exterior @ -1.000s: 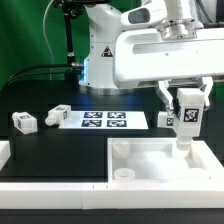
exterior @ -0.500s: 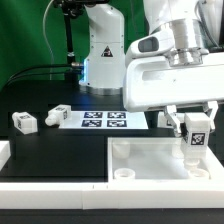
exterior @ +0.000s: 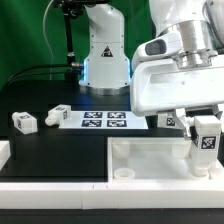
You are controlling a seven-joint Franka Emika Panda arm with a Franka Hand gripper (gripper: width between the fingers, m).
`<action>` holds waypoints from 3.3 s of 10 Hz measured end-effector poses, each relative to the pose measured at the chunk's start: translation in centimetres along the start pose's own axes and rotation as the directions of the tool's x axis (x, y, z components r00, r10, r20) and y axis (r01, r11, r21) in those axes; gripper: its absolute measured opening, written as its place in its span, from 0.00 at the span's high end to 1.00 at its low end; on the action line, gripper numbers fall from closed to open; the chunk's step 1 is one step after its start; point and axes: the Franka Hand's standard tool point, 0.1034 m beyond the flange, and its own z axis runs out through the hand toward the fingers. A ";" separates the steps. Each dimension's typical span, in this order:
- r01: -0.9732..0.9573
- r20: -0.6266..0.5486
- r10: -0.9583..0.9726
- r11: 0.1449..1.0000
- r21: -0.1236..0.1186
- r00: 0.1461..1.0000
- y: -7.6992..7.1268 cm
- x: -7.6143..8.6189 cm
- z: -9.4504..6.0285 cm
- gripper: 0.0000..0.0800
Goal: Assemble one leg
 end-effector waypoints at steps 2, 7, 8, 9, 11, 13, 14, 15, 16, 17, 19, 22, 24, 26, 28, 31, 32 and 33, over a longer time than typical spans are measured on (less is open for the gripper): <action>0.009 0.013 -0.009 1.000 0.001 1.000 0.5 -0.6 0.5 0.64; 0.022 0.001 -0.022 1.000 -0.009 1.000 0.7 -1.1 0.9 0.64; 0.022 0.003 -0.022 1.000 -0.009 1.000 0.7 -1.1 0.9 0.64; 0.021 0.010 -0.021 1.000 -0.005 1.000 0.7 -1.1 0.9 0.64; 0.021 0.014 -0.021 1.000 -0.003 1.000 0.7 -1.1 0.9 0.64; 0.020 0.032 -0.020 1.000 0.006 0.999 0.6 -1.4 1.1 0.44; 0.016 0.068 -0.018 1.000 0.027 0.997 0.1 -1.6 1.1 0.27; -0.028 0.118 0.022 0.998 0.052 0.993 -0.4 -1.0 0.5 0.27; -0.064 0.161 0.052 0.996 0.066 0.986 -0.7 0.1 -0.2 0.20; -0.108 0.264 0.082 0.990 0.086 0.961 -1.1 0.1 -0.3 0.20; -0.102 0.409 0.051 0.989 0.103 0.911 0.2 1.7 -0.1 0.19; -0.123 0.476 0.061 0.987 0.101 0.877 1.1 1.0 0.0 0.19; -0.135 0.481 0.076 0.987 0.089 0.873 1.1 0.9 0.1 0.19; -0.210 0.558 0.200 0.977 -0.048 0.806 -0.2 0.9 -0.1 0.19; -0.216 0.540 0.206 0.975 -0.045 0.816 -0.3 1.1 0.5 0.19; -0.216 0.503 0.205 0.976 -0.037 0.840 1.0 0.8 0.9 0.19; -0.217 0.503 0.206 0.976 -0.038 0.839 1.0 0.8 1.0 0.19; -0.222 0.515 0.216 0.974 -0.052 0.829 1.1 0.7 0.9 0.19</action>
Offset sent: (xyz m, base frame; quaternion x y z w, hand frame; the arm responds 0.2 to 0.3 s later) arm 0.0026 -0.0005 -0.0058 -0.0062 0.0086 -0.0054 0.9999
